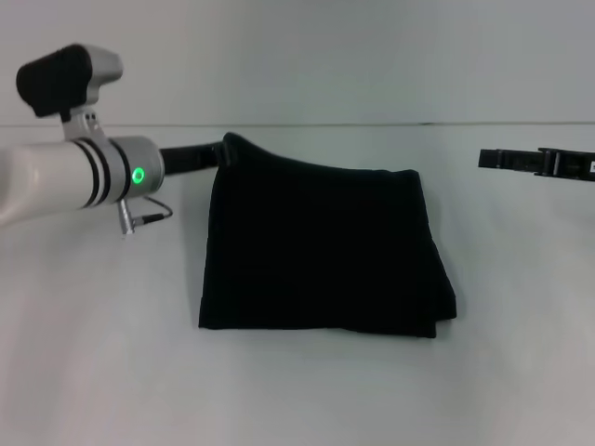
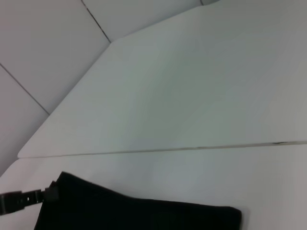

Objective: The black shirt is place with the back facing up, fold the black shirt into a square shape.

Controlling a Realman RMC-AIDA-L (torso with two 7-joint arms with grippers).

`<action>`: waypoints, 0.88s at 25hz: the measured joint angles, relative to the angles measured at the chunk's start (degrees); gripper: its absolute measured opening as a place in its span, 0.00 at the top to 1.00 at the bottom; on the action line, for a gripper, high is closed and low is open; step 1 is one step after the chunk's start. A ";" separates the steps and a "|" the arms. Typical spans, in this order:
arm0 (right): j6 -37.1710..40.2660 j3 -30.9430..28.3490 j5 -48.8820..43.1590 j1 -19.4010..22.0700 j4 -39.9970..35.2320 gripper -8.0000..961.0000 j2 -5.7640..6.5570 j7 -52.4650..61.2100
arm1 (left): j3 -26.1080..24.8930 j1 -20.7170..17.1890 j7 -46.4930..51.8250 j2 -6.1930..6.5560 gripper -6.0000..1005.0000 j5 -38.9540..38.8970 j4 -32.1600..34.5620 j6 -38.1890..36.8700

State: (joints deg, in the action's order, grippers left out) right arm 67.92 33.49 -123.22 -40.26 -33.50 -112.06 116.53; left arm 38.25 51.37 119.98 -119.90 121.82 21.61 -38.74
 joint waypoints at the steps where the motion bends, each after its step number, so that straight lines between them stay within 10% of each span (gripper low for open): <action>1: 0.00 0.00 0.00 -0.05 0.10 0.08 0.00 -0.02 | 0.20 0.43 0.00 0.15 0.97 0.00 -0.08 -0.02; 22: 0.18 -0.81 3.58 -0.12 0.18 0.08 -0.99 -9.12 | 1.92 -2.85 -0.60 0.16 0.89 -0.35 8.83 -1.48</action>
State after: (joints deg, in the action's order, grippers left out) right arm 68.10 32.68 -119.64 -40.37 -33.31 -113.05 107.41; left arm 40.17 48.51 119.37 -119.74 121.47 30.44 -40.22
